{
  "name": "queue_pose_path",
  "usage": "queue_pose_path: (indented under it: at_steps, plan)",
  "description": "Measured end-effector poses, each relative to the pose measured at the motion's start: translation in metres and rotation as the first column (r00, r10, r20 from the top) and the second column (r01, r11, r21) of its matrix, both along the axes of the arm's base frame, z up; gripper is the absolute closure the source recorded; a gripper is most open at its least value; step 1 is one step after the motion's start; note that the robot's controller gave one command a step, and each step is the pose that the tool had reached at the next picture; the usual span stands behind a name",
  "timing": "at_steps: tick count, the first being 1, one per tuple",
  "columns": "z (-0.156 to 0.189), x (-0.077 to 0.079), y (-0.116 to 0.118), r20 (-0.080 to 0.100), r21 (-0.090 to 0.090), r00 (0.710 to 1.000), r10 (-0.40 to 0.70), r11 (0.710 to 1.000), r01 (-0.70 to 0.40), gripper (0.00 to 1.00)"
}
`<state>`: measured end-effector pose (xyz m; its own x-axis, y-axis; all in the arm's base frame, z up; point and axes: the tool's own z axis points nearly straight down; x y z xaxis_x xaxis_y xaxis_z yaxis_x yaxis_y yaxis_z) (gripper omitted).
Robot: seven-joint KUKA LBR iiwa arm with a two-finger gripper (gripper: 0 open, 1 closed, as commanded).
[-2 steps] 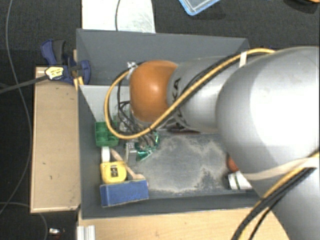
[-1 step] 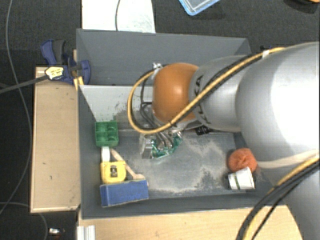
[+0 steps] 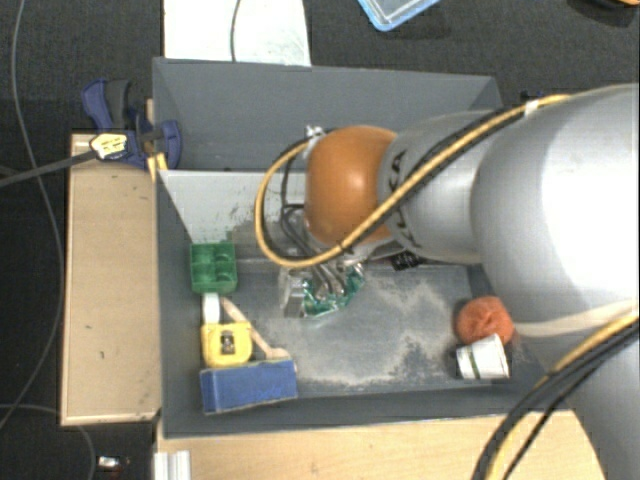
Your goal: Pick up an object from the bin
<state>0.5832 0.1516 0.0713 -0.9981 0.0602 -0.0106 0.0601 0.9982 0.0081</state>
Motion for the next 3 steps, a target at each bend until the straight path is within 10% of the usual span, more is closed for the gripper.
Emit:
queue_pose_path:
  at_steps: [3]
  plan:
    - [0.038, 0.000, 0.000, 0.002, 0.001, 1.000, -0.005, 1.000, 0.005, 1.00]
